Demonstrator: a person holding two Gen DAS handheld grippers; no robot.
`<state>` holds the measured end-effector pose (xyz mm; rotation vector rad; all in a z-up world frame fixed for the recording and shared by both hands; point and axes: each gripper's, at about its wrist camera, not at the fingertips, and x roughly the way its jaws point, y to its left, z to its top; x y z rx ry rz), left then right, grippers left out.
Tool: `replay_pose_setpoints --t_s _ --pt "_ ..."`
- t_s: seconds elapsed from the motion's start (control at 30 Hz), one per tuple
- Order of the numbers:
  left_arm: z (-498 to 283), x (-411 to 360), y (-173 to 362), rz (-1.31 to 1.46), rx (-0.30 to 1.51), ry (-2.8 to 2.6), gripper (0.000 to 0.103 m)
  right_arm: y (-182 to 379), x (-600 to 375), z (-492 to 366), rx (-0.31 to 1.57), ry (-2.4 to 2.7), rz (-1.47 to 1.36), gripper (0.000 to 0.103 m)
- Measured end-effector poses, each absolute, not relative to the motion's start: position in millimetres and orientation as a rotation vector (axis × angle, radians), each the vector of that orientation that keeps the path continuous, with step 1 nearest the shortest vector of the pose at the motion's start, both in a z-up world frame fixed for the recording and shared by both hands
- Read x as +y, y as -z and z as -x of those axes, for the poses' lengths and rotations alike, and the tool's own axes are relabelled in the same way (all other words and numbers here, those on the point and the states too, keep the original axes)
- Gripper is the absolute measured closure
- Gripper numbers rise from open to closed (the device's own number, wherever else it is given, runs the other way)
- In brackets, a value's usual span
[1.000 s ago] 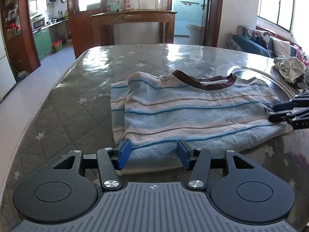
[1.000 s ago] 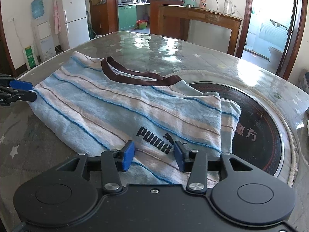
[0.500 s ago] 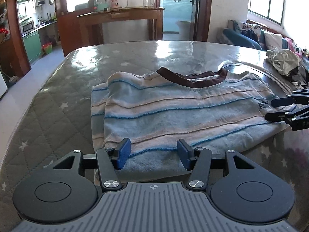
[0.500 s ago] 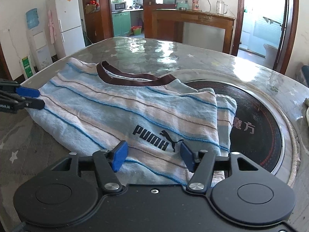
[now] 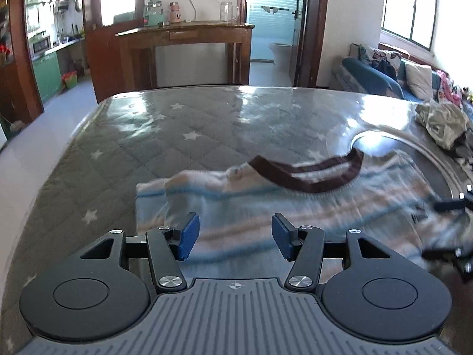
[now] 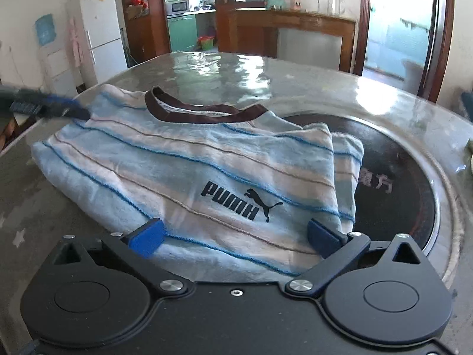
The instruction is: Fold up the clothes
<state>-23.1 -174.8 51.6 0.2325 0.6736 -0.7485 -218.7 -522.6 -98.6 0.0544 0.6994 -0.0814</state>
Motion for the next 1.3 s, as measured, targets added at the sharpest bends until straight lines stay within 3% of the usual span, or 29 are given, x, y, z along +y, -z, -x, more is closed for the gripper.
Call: replay_pose_setpoints --t_s 0.3,0.87,1.3 --pt "-23 -187 -30 -0.219 0.754 0.697 0.047 98 -522 217 0.700 0.076 -0.056 0.000" --pt "-22 -183 -32 -0.259 0.733 0.640 0.043 100 -527 222 0.704 0.080 -0.063 0.000" --pt "35 -168 -49 -0.296 0.643 0.689 0.041 100 -526 220 0.701 0.093 -0.072 0.000"
